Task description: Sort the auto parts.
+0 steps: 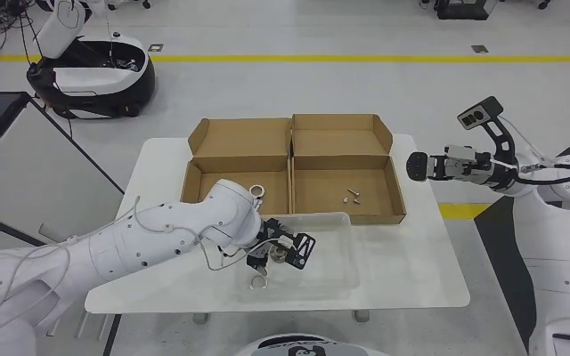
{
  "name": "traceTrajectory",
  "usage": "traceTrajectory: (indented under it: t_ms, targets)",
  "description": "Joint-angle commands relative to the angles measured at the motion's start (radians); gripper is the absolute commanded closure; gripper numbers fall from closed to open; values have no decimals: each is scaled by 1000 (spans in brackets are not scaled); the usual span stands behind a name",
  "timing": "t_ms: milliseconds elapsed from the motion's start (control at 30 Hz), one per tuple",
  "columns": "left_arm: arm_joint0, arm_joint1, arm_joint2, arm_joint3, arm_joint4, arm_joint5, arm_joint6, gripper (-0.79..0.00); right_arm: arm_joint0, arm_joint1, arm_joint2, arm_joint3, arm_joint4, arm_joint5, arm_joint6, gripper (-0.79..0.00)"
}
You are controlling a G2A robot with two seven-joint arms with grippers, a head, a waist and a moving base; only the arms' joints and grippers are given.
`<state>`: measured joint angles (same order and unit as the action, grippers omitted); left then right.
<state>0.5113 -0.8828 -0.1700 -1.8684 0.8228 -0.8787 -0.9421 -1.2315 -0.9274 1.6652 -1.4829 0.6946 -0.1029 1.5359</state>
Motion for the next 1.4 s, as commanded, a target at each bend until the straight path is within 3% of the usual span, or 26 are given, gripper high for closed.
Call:
traceTrajectory:
  t_ms: [0,400,767,1300,1367]
  targets:
    - [0,0,0,0,0,0,0,-785,0,0,0,0,0,0,0,-785]
    - [6,-12,-13,39,64,-12,35,-785,0,0,0,0,0,0,0,-785]
    - [34,-65,0,129,71,-30,30,-785,0,0,0,0,0,0,0,-785]
    - [86,-147,0,245,216,-38,39,-785,0,0,0,0,0,0,0,-785]
    - [90,-155,0,257,230,-42,42,-720,0,0,0,0,0,0,0,-785]
